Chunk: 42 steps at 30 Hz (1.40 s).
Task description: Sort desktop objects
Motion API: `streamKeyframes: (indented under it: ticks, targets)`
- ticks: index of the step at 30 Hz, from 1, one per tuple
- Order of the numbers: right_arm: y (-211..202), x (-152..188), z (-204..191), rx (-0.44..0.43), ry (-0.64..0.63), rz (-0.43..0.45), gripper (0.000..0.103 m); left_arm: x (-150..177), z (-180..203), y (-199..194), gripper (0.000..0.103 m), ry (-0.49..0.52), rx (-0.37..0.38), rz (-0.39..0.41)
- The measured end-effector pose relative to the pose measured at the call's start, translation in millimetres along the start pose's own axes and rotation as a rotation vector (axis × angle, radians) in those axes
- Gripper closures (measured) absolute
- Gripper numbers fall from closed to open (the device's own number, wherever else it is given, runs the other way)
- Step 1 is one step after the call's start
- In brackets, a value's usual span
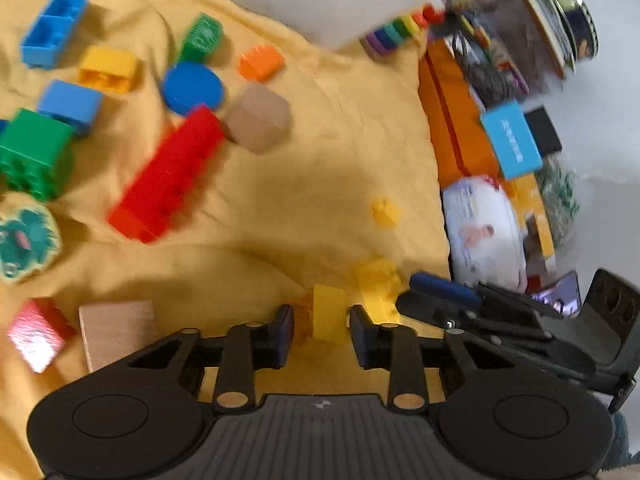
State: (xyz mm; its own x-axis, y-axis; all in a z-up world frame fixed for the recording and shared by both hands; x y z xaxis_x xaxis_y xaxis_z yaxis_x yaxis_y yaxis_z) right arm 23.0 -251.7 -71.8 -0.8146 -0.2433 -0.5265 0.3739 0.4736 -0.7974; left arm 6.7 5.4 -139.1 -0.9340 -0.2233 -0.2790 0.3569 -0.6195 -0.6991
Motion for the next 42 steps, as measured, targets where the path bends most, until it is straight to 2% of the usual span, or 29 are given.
streamKeyframes:
  ticks: [1, 2, 3, 5, 6, 9, 12, 17, 19, 20, 22, 26, 29, 33, 36, 39, 42]
  targets:
    - [0, 0, -2, -0.003, -0.008, 0.001, 0.058, 1, 5, -5, 0.069, 0.040, -0.046, 0.023]
    - [0, 0, -3, -0.004, -0.015, 0.001, 0.058, 2, 12, -8, 0.065, 0.099, -0.101, 0.040]
    - [1, 0, -4, -0.003, -0.019, -0.001, 0.058, 4, 23, -12, 0.053, 0.190, -0.170, 0.059]
    - [3, 0, -5, -0.007, -0.020, -0.006, 0.058, 8, 37, -15, 0.046, 0.315, -0.262, 0.071]
    - [4, 0, -5, -0.008, -0.021, -0.010, 0.058, 12, 43, -16, 0.046, 0.362, -0.296, 0.071]
    - [4, -1, -8, -0.007, -0.031, -0.014, 0.058, 16, 60, -21, 0.045, 0.447, -0.307, 0.088]
    - [6, 0, -11, 0.004, -0.045, -0.017, 0.058, 22, 78, -17, 0.042, 0.575, -0.353, 0.092]
    - [17, 8, -17, 0.055, -0.102, -0.057, 0.059, 31, 88, 13, 0.042, 0.694, -0.422, -0.011]
    - [21, 13, -18, 0.066, -0.133, -0.072, 0.059, 34, 82, 20, 0.056, 0.688, -0.434, -0.047]
    - [24, 15, -19, 0.071, -0.148, -0.077, 0.059, 33, 78, 15, 0.066, 0.680, -0.429, -0.031]
    - [23, 18, -25, 0.098, -0.208, -0.066, 0.076, 26, 78, 3, 0.066, 0.655, -0.393, 0.003]
    - [12, 2, -32, 0.093, -0.242, -0.008, 0.076, -1, 91, -20, 0.066, 0.652, -0.380, 0.094]
    - [4, -31, -37, 0.090, -0.271, 0.067, 0.076, -37, 106, -37, 0.066, 0.658, -0.383, 0.183]
    - [-9, -100, -45, 0.112, -0.291, 0.216, 0.076, -96, 132, -70, 0.066, 0.678, -0.460, 0.384]
    - [-17, -152, -51, 0.131, -0.290, 0.315, 0.076, -138, 142, -84, 0.066, 0.658, -0.501, 0.496]
    - [-6, -195, -54, 0.169, -0.291, 0.359, 0.076, -180, 134, -75, 0.066, 0.619, -0.543, 0.505]
    - [25, -225, -46, 0.171, -0.224, 0.318, 0.076, -217, 113, -53, 0.066, 0.576, -0.630, 0.476]
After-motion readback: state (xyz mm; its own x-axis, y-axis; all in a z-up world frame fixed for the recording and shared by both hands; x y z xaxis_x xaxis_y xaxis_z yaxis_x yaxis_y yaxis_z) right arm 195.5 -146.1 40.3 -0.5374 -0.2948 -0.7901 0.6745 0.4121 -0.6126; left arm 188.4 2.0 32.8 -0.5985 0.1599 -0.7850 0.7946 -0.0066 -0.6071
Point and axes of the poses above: each gripper's, at about its wrist camera, not at the fingertips, and y roughly the way its jaws point, z to its right, x to its underside, the point moved 1 cm from there along y, roughly the way its jaws point, and after that the axes turned 2 degrees about y, right-handed, at the moved point
